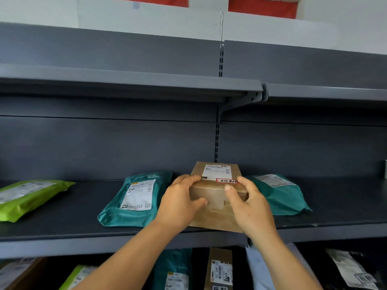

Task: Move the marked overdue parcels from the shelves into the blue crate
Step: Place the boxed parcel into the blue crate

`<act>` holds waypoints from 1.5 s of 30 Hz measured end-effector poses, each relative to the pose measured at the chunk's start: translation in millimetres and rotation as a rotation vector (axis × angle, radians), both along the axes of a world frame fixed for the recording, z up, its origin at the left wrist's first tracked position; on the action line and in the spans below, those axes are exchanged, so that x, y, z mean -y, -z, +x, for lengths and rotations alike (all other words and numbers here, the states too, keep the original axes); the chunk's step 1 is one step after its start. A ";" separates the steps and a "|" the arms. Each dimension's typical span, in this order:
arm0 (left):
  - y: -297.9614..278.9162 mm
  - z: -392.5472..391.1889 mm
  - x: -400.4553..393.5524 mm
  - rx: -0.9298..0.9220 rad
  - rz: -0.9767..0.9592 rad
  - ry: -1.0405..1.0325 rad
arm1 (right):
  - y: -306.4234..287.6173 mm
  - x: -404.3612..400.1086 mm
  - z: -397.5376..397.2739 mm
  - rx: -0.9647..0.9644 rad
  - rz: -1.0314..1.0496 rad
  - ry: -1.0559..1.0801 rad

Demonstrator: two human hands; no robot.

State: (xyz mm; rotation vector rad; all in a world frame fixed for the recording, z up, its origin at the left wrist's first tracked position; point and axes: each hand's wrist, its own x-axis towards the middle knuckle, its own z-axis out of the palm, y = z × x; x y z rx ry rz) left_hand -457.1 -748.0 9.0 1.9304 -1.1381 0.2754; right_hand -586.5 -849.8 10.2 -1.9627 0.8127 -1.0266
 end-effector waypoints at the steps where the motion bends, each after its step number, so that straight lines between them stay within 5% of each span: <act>1: 0.4 -0.9 -2.2 -0.003 -0.019 -0.016 | 0.6 -0.4 1.3 0.034 0.002 -0.014; 19: -27.0 -8.1 -148.7 0.096 -0.198 -0.309 | -23.7 -112.5 40.1 0.313 -0.048 -0.332; 45: 6.2 -189.5 -670.7 0.081 -0.186 -1.029 | 2.5 -612.9 -29.0 0.294 0.122 -1.128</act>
